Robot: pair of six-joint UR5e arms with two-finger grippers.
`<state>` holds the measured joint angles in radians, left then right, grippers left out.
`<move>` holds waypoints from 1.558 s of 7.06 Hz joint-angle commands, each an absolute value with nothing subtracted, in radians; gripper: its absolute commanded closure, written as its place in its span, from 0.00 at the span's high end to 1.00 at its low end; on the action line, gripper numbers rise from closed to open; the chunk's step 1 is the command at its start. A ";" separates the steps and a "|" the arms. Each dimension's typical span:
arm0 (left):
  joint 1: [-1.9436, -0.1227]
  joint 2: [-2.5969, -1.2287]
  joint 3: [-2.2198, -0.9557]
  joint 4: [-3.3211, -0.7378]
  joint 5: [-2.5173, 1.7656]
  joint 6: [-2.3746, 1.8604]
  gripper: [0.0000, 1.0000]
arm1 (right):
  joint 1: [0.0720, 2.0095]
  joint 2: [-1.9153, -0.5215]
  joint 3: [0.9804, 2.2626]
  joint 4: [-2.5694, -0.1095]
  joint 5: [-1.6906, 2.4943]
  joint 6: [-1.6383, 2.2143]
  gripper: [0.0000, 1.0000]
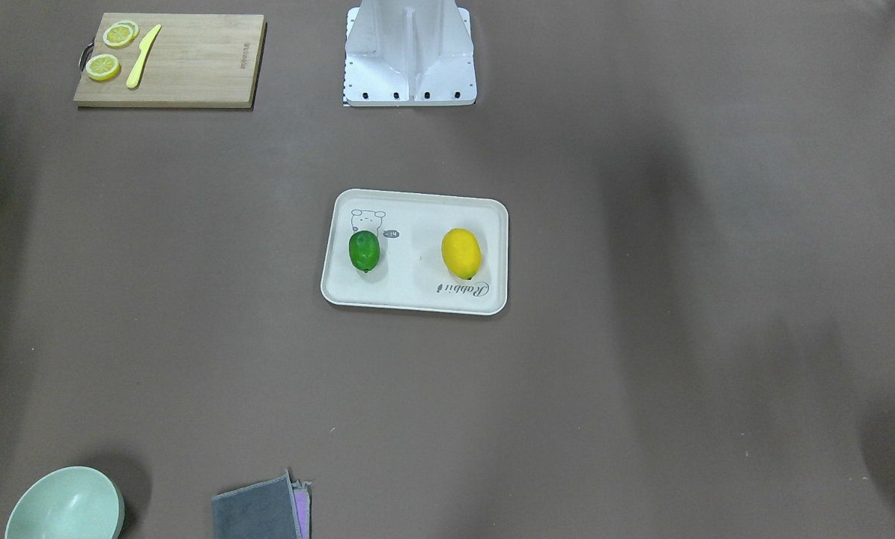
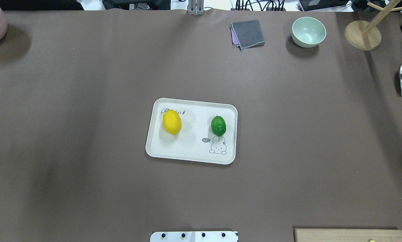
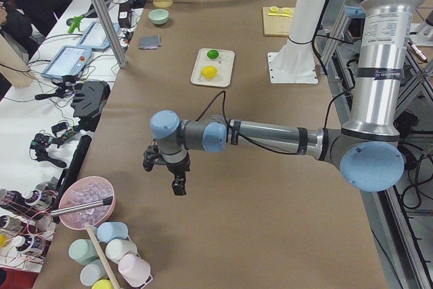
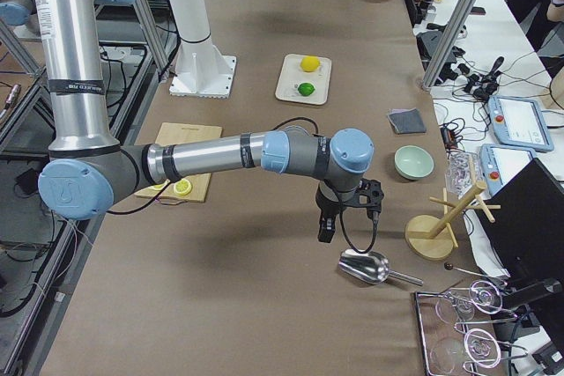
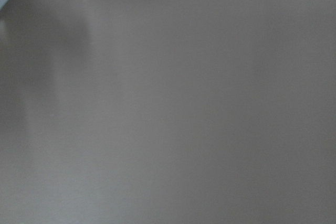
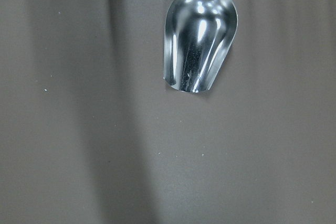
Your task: Place all lemons on tray
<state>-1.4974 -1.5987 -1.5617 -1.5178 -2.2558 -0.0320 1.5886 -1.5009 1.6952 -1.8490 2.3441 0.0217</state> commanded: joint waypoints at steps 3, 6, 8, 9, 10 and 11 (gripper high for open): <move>-1.664 -1.578 -1.488 -1.453 -2.299 0.216 0.98 | 1.597 -1.500 1.674 -1.852 2.345 0.021 1.00; -1.664 -1.574 -1.594 -1.356 -2.290 0.218 0.98 | 1.597 -1.493 1.674 -1.844 2.345 0.021 1.00; -1.664 -1.571 -1.595 -1.356 -2.290 0.218 0.98 | 1.597 -1.491 1.667 -1.839 2.342 0.032 1.00; -1.664 -1.571 -1.595 -1.356 -2.289 0.218 0.98 | 1.597 -1.490 1.664 -1.838 2.341 0.032 1.00; -1.664 -1.571 -1.594 -1.359 -2.289 0.218 0.98 | 1.597 -1.491 1.663 -1.838 2.339 0.032 1.00; -1.664 -1.572 -1.595 -1.358 -2.289 0.218 0.98 | 1.597 -1.491 1.658 -1.838 2.339 0.034 1.00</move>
